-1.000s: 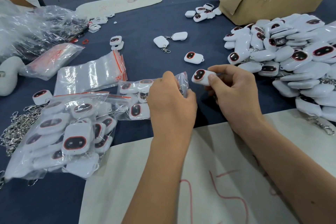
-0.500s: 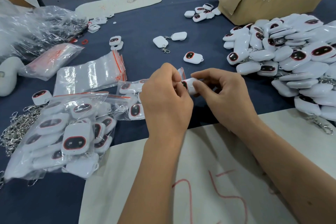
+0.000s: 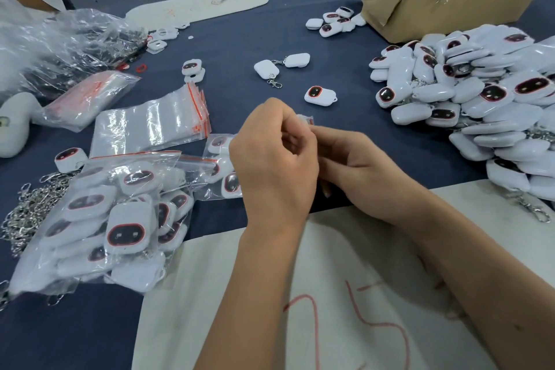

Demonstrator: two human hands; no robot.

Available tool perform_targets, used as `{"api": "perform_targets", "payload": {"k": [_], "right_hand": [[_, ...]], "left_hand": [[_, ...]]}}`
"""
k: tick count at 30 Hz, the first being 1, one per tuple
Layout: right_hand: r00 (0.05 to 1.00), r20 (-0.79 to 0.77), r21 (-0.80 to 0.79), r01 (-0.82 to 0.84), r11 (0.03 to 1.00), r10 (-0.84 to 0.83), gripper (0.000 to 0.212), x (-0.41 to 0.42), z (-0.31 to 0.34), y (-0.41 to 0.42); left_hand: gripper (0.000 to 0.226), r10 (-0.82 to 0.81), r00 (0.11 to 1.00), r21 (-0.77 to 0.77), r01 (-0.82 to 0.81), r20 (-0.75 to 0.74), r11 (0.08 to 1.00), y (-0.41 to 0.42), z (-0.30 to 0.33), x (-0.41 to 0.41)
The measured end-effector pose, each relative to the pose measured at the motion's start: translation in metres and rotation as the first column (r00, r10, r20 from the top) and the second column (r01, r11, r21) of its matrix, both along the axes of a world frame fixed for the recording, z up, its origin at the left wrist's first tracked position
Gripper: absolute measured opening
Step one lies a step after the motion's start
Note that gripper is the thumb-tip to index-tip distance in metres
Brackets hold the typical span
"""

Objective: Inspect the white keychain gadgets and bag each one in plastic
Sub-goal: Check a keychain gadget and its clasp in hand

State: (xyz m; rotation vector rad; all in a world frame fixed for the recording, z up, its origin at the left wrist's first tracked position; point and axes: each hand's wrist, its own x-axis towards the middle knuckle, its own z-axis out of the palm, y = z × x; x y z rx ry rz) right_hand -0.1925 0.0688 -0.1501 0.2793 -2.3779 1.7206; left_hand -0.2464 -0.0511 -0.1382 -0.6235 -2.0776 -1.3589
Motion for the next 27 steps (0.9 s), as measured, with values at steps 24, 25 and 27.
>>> {"api": "perform_targets", "payload": {"k": [24, 25, 27], "right_hand": [[0.515, -0.203, 0.679, 0.686, 0.259, -0.833, 0.059, 0.007, -0.008, 0.043], [0.527, -0.144, 0.724, 0.633, 0.274, -0.838, 0.065, 0.008, -0.008, 0.045], [0.557, -0.106, 0.76, 0.58, 0.295, -0.824, 0.07, 0.007, -0.01, 0.045]], "left_hand": [[0.027, -0.14, 0.968, -0.359, 0.208, 0.206, 0.91, 0.004, -0.016, -0.003], [0.028, -0.136, 0.969, -0.387, 0.209, 0.208, 0.898, 0.005, -0.016, -0.003], [0.028, -0.136, 0.968, -0.408, 0.212, 0.209, 0.888, 0.005, -0.017, -0.001]]}}
